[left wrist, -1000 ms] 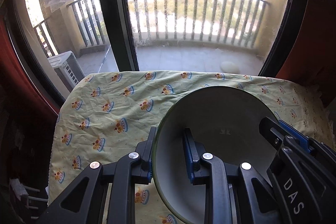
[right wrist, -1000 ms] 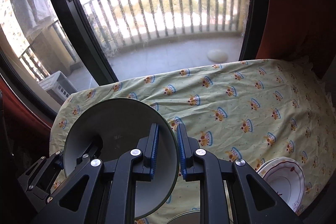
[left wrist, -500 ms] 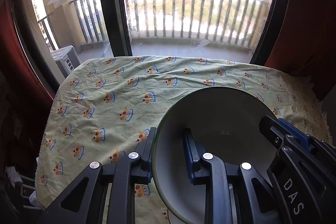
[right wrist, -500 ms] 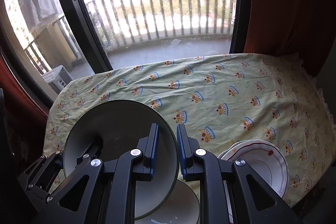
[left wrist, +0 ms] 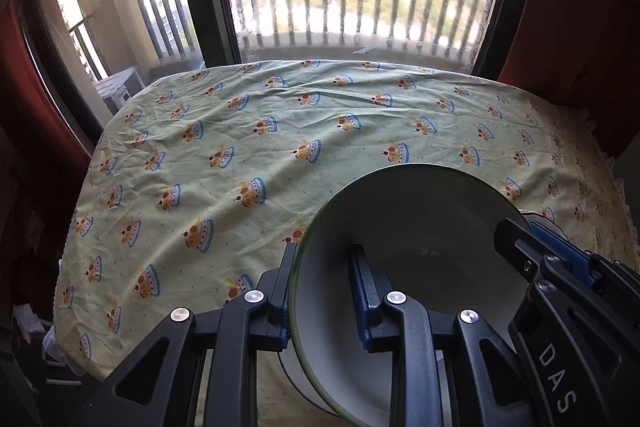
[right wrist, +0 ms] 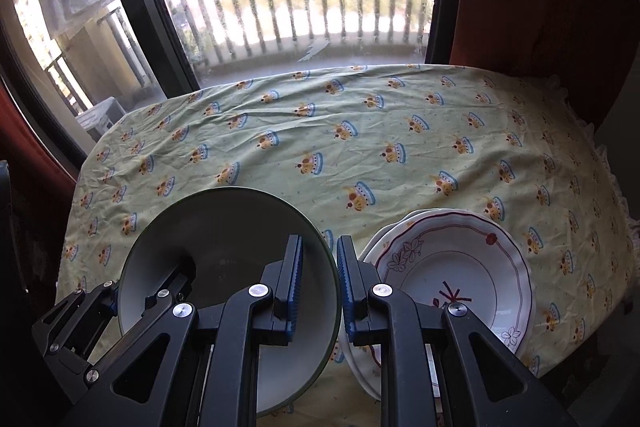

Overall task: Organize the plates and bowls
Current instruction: 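Carry the small bowl with both grippers over the green-rimmed bowls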

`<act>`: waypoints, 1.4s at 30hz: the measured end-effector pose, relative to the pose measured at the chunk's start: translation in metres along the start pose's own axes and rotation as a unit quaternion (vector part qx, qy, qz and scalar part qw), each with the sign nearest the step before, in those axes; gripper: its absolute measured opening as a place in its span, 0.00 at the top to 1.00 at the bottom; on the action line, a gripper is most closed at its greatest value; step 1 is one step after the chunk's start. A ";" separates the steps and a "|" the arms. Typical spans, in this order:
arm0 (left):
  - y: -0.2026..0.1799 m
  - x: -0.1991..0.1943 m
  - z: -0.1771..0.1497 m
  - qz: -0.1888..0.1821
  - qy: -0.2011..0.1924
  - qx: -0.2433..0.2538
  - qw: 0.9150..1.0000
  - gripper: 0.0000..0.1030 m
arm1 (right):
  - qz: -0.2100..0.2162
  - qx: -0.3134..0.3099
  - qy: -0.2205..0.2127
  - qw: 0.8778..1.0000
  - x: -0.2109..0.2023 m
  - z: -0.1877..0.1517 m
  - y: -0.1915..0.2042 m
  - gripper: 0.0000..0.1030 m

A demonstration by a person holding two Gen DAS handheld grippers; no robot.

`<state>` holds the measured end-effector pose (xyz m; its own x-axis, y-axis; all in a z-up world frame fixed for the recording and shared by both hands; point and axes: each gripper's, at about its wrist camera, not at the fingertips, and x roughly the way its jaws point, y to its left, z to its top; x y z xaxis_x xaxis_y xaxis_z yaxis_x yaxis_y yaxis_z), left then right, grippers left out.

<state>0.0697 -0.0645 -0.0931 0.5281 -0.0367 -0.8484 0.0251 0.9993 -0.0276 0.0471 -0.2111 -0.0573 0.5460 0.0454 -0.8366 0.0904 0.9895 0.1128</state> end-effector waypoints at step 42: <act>0.026 0.038 -0.021 -0.044 0.095 -0.001 0.995 0.78 | -0.047 -0.003 0.082 0.996 0.032 -0.020 0.029 0.80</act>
<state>0.0723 -0.0398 -0.1375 0.3549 -0.1213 -0.9270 0.0622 0.9924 -0.1061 0.0504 -0.1780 -0.0919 0.3914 -0.0252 -0.9199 0.1289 0.9913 0.0277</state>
